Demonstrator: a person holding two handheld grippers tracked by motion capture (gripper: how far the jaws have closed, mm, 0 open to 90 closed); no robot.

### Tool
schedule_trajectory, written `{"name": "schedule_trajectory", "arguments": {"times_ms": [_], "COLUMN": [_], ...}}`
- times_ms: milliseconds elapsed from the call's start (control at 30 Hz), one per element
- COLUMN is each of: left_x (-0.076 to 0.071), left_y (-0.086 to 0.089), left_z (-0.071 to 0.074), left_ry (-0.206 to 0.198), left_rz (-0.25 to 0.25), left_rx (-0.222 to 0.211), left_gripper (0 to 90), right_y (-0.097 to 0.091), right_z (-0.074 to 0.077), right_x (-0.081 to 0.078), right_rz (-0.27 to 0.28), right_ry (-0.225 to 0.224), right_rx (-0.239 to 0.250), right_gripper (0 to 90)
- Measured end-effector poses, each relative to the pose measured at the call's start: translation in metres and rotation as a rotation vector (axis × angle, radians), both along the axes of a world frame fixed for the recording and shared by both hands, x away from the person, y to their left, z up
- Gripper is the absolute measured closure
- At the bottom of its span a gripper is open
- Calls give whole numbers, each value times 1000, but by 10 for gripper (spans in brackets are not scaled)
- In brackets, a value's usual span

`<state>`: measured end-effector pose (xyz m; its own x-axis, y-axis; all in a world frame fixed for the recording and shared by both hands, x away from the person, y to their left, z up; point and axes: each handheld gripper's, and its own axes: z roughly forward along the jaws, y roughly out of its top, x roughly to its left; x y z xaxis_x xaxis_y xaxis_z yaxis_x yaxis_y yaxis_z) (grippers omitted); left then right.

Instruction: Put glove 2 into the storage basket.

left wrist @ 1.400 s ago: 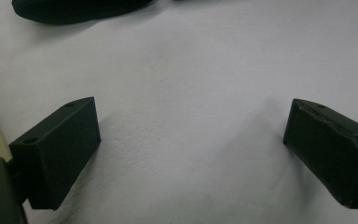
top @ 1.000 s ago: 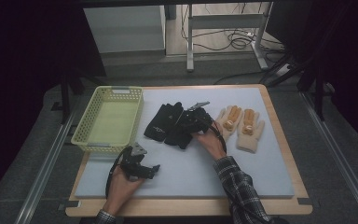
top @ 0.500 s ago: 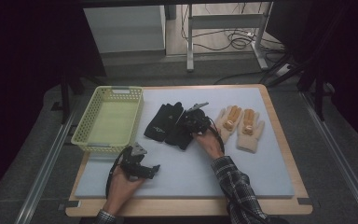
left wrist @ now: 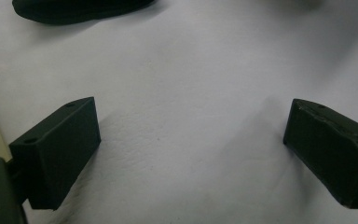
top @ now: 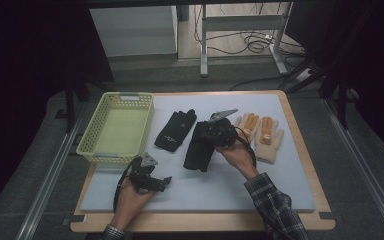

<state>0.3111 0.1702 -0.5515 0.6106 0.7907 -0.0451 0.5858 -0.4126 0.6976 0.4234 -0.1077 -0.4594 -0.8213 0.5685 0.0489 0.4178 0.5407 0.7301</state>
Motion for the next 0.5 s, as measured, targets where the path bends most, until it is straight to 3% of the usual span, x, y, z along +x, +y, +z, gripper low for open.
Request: {"name": "schedule_trajectory", "arguments": {"times_ms": [33, 67, 100, 200, 400, 433, 500], "left_x": [0, 0, 0, 0, 0, 0, 0], "left_y": [0, 0, 0, 0, 0, 0, 0], "left_z": [0, 0, 0, 0, 0, 0, 0], "left_ry": [-2, -2, -2, -3, -2, -1, -1], "left_rz": [0, 0, 0, 3, 4, 2, 2], "left_rx": [-1, 0, 0, -3, -5, -4, -2], "left_gripper": [40, 40, 40, 40, 40, 40, 40], "right_y": [0, -5, -5, -10, -12, -11, -13], "right_z": [0, 6, 6, 3, -27, -42, -48], "right_x": [0, -15, -15, -39, -62, -68, -68], "right_rz": [0, 42, 42, 109, 148, 142, 130], "right_ry": [0, 3, 3, 22, 30, 25, 27], "right_rx": [0, 14, 14, 4, -56, -86, -69], "right_gripper": [833, 832, 832, 831, 827, 787, 664]}}
